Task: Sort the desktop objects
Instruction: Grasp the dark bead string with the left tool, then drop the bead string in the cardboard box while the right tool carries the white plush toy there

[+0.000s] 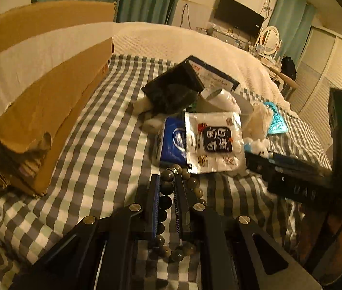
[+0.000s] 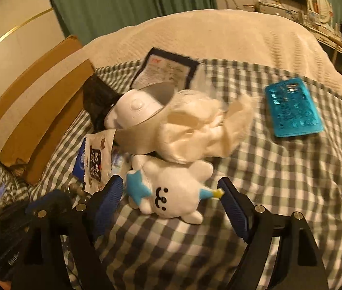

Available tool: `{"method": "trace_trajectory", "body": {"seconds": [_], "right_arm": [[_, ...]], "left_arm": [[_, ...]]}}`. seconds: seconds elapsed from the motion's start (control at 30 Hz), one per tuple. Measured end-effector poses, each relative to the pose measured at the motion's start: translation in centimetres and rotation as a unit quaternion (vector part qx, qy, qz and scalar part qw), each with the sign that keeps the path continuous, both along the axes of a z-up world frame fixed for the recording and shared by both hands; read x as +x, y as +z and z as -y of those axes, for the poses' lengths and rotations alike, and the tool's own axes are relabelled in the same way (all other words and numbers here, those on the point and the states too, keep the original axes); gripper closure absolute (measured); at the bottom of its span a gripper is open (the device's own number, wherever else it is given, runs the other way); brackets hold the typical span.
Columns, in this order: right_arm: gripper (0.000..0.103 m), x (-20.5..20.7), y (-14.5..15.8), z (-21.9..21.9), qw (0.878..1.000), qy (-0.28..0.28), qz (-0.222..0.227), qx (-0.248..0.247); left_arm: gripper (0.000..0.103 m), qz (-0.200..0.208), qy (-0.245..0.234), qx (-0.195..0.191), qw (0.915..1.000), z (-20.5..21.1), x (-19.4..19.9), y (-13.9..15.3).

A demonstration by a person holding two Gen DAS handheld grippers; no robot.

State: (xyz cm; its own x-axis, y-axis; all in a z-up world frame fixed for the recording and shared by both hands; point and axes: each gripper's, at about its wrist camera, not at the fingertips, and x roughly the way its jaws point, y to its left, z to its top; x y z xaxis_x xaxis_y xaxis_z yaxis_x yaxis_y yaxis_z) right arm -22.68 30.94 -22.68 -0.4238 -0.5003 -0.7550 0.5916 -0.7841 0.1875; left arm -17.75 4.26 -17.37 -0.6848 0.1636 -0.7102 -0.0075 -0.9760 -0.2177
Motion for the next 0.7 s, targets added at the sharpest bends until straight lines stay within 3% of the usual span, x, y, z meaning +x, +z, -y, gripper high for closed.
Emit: {"method": "trace_trajectory", "body": {"seconds": [0.07,0.1,0.13,0.27,0.3,0.33,0.4,0.57,0.6,0.63,0.7], "right_arm": [[0.031,0.5,0.0,-0.1,1.000,0.002,-0.005,0.000],[0.055,0.7,0.2,-0.4,1.000,0.001,-0.009,-0.007],[0.062,1.0,0.6,-1.0,1.000,-0.001,-0.010,-0.020],[0.063,2.0,1.3,-1.9,1.000,-0.006,-0.003,-0.022],[0.067,2.2,1.4,-2.0,1.000,-0.007,-0.002,-0.022],[0.086,2.5,1.6,-2.2,1.000,-0.009,0.000,-0.026],[0.095,3.2,2.0,-2.7,0.999,-0.010,0.009,-0.036],[0.094,5.4,2.2,-3.4,1.000,-0.023,0.013,-0.016],[0.089,5.4,2.3,-3.7,0.999,-0.032,0.014,-0.025],[0.072,5.3,2.4,-3.9,0.999,-0.039,0.017,-0.029],[0.049,5.0,2.4,-4.2,0.998,-0.056,0.017,-0.035]], "left_arm": [[0.092,-0.008,0.001,-0.004,1.0000,-0.3,0.1,0.4],[0.092,-0.013,0.001,-0.006,0.9999,-0.4,0.3,0.7],[0.092,-0.016,-0.001,-0.006,0.9998,-0.5,0.4,1.0],[0.092,-0.027,-0.003,-0.002,0.9996,-0.6,1.2,1.7],[0.092,-0.031,-0.005,-0.002,0.9995,-0.6,1.4,1.9],[0.092,-0.034,-0.006,-0.002,0.9994,-0.6,1.7,2.1],[0.092,-0.037,-0.007,0.003,0.9993,-0.5,1.9,2.4],[0.092,-0.036,-0.008,0.010,0.9993,-0.1,2.2,2.2],[0.092,-0.034,-0.008,0.014,0.9993,0.2,2.2,2.1],[0.092,-0.033,-0.008,0.015,0.9993,0.3,2.2,2.1],[0.092,-0.031,-0.007,0.017,0.9993,0.6,2.0,2.0]]}}
